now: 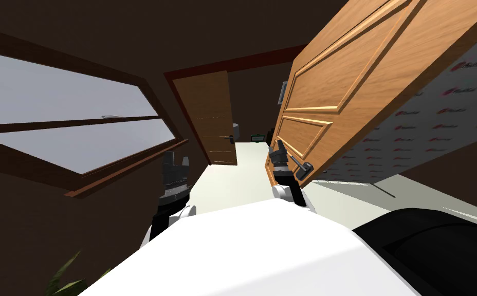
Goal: Pull the door open
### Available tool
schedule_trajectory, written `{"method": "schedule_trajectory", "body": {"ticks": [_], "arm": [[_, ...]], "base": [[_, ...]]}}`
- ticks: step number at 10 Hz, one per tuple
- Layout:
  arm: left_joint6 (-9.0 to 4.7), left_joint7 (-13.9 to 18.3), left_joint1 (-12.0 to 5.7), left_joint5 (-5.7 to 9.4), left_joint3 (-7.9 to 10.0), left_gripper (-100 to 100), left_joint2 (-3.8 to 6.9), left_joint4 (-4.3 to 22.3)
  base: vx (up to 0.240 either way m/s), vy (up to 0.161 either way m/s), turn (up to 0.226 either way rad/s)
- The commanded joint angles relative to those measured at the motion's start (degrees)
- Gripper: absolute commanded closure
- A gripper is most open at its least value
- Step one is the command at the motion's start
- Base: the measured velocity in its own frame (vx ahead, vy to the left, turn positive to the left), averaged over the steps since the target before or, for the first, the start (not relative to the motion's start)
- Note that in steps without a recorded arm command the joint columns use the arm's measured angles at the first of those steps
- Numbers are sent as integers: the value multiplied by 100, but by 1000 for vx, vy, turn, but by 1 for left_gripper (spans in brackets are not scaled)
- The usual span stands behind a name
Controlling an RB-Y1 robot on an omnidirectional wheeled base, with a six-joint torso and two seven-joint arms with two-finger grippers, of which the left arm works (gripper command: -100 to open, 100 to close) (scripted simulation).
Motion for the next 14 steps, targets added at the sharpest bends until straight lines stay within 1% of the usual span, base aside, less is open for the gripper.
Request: {"method": "schedule_trajectory", "body": {"ticks": [1, 3, 5, 6, 7, 8, 9, 10, 14], "arm": [[17, 49, -89, 27, 10, -100, 65, 193], [42, 122, -220, 66, 24, -100, 151, 478], [54, 158, -285, 85, 31, -100, 192, 618], [69, 199, -360, 108, 39, -100, 237, 781], [76, 222, -401, 120, 44, -100, 261, 869], [92, 266, -482, 144, 53, -100, 308, 1046], [100, 291, -526, 158, 58, -100, 334, 1142], [118, 343, -620, 186, 68, -100, 386, 1347], [156, 453, -819, 245, 90, -100, 493, 1776]], "base": [[76, -7, -71], [168, -14, -75], [125, -3, -45], [99, -13, -70], [109, -21, -53], [133, -25, -73], [138, -4, -69], [145, 16, -80], [114, -2, -60]]}}
